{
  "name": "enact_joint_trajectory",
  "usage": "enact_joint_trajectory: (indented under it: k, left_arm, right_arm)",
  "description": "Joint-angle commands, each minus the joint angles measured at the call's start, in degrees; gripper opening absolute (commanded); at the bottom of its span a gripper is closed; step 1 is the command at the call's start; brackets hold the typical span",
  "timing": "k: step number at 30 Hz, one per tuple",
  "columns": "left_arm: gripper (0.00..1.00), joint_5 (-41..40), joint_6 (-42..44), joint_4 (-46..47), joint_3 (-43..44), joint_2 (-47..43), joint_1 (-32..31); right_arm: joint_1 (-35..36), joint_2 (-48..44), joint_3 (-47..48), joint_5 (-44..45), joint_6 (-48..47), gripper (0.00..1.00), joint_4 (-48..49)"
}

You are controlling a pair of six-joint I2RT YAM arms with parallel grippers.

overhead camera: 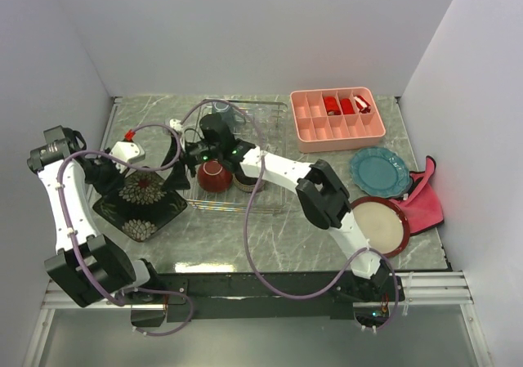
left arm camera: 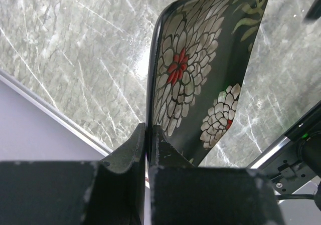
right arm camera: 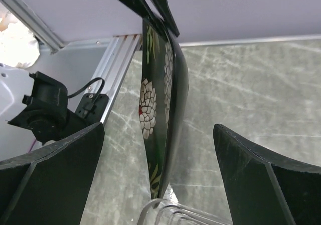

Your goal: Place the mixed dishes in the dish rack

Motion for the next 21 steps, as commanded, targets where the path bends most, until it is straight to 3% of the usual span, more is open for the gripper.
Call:
enact_joint_trajectory:
  k: [1, 5, 15, 21]
  left_arm:
    - [0.01, 7.50, -1.09, -2.52, 0.85, -3.44, 0.05]
    - [0.01, 6.97, -0.74, -2.44, 1.02, -3.89, 0.40]
    - [0.01, 6.97, -1.00, -2.26, -0.03, -3.53, 2.43]
    - [0.01, 3.64, -2.05, -1.91, 0.06, -3.88, 2.43]
  right_arm:
    - [1.29, 0.51, 2.68, 1.70, 0.07, 0.97, -0.37]
    - [2.09, 2.78, 3.12, 3.47, 0.67, 0.95, -0.56]
    - [3.49, 6.83, 4.62, 3.48, 4.63, 0.58, 1.64]
    - [4.02, 8.32, 5.93, 3.21, 8.32, 0.42, 5.32]
